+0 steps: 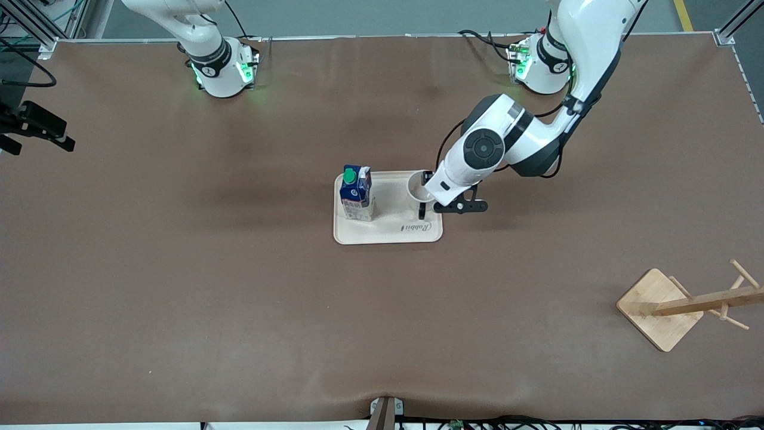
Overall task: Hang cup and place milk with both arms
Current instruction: 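Move the left gripper toward the white mug handle on the tray, then grasp the white mug by its black handle with the left gripper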
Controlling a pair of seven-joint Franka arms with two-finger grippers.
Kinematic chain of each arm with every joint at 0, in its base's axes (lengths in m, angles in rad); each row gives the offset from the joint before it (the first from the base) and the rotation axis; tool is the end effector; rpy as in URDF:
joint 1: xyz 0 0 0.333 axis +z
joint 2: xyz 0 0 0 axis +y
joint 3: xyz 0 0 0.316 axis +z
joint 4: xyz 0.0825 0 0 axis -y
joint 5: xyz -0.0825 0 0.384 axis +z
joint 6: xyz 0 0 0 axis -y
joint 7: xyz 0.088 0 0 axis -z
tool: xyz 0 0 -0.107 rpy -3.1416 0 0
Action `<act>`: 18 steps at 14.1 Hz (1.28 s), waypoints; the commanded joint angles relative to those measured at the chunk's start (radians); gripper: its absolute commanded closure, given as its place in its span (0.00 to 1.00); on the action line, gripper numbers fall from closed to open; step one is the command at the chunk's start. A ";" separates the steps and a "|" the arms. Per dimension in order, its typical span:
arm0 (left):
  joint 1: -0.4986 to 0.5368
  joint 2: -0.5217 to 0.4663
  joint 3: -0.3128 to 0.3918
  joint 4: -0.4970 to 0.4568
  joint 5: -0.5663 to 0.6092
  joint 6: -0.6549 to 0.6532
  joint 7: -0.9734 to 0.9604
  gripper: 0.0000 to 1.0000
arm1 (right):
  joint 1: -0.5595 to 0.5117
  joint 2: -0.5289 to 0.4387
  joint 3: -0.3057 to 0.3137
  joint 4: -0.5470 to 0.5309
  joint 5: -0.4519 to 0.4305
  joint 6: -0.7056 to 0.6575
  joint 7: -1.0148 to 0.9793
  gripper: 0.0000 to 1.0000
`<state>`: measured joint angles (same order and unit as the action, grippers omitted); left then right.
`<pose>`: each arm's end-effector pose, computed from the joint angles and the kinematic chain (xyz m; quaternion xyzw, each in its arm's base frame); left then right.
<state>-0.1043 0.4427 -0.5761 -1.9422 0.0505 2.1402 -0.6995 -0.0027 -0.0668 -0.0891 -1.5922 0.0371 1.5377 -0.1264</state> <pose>0.4745 -0.3642 0.2750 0.9914 0.0060 -0.1290 0.0221 0.5285 -0.0463 0.6477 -0.9996 -0.0181 -0.0083 0.0207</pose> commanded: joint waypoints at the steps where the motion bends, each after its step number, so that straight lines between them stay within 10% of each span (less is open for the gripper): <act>1: -0.009 0.022 -0.004 -0.023 0.066 0.056 -0.047 0.26 | -0.005 0.005 0.002 0.009 -0.002 -0.002 -0.005 0.00; 5: -0.015 0.088 -0.004 -0.035 0.100 0.168 -0.116 0.44 | -0.002 0.038 0.002 0.014 0.009 -0.007 -0.010 0.00; 8: -0.014 0.122 -0.004 -0.029 0.187 0.194 -0.127 0.97 | -0.007 0.039 0.002 0.012 0.026 -0.005 -0.007 0.00; 18: 0.003 -0.024 -0.005 0.060 0.207 0.107 -0.129 1.00 | 0.042 0.125 0.005 0.006 0.027 -0.054 -0.002 0.00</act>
<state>-0.1052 0.4925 -0.5752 -1.9103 0.2351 2.3217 -0.8087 0.0072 0.0688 -0.0830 -1.5968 0.0531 1.5130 -0.1267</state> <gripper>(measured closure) 0.960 0.000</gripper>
